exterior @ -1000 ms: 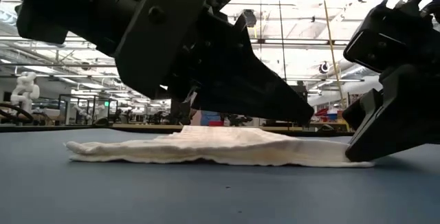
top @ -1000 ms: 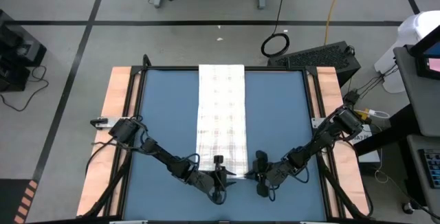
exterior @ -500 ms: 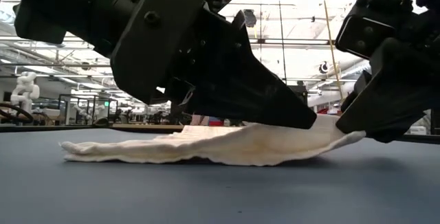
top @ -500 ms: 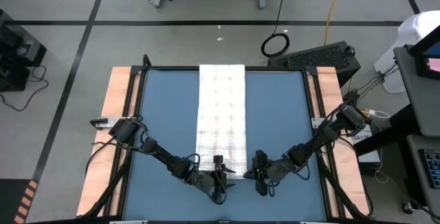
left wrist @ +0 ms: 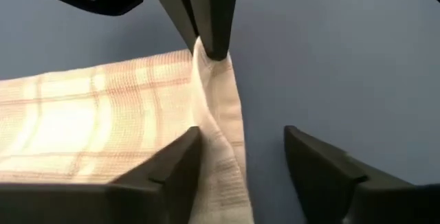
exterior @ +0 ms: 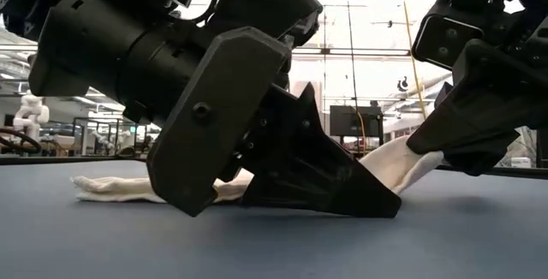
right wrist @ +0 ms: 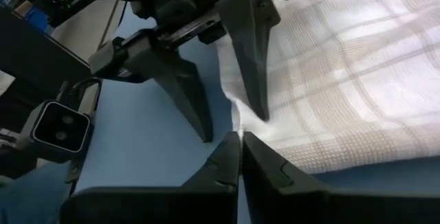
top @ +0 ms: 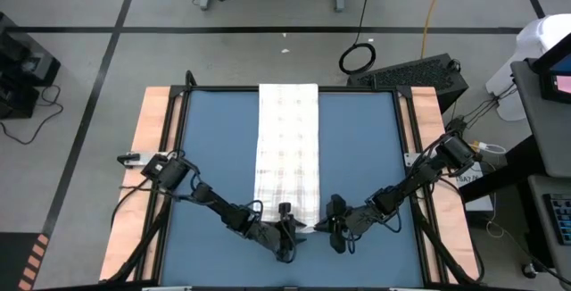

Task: Roll towel into tight, uniform cylinder
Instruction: Roll the white towel

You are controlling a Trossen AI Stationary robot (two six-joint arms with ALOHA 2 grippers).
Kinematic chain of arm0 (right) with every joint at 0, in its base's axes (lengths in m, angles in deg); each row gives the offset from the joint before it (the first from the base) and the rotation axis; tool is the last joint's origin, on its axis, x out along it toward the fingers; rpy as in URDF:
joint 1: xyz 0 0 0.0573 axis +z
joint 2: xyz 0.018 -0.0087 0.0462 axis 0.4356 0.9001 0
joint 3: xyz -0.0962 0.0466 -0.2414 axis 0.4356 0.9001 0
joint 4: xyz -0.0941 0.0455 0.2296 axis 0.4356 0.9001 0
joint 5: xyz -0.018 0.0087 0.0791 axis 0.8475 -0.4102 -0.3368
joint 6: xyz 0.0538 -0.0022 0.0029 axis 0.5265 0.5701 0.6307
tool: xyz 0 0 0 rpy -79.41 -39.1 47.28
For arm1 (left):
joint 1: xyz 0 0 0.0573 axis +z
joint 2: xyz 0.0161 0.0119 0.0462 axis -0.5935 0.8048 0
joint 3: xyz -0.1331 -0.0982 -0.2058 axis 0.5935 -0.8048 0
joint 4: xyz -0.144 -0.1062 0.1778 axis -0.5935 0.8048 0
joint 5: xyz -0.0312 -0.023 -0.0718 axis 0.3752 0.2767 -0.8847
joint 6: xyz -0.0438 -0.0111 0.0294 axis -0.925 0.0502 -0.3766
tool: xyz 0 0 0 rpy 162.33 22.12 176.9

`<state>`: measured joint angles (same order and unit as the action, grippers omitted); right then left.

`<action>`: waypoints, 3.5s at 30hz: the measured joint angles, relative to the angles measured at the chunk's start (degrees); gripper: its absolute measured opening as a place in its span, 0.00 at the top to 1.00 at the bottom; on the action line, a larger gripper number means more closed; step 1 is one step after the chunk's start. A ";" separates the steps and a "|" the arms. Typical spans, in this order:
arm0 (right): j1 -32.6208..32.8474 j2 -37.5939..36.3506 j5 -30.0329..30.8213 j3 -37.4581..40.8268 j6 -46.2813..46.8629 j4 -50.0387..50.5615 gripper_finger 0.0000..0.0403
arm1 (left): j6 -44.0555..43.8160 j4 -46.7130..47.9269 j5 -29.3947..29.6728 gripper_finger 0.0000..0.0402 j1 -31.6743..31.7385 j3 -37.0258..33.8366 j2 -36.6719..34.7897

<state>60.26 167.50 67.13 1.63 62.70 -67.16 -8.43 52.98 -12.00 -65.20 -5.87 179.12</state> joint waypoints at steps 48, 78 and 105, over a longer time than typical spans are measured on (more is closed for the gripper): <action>9.36 0.30 13.44 -0.08 -49.68 6.25 0.58 | -18.80 -6.90 -25.37 0.98 7.83 -0.17 -0.22; 9.64 3.69 15.32 -0.03 -24.61 -0.79 0.99 | -16.19 -7.65 -20.30 0.48 4.28 -0.17 -0.04; 3.35 -2.82 16.72 -0.06 -19.24 -0.63 1.00 | -16.78 30.47 31.42 0.38 -18.00 -0.17 -10.01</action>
<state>63.61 164.68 83.85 1.57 43.46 -67.79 -25.21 83.45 19.43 -83.20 -6.04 169.11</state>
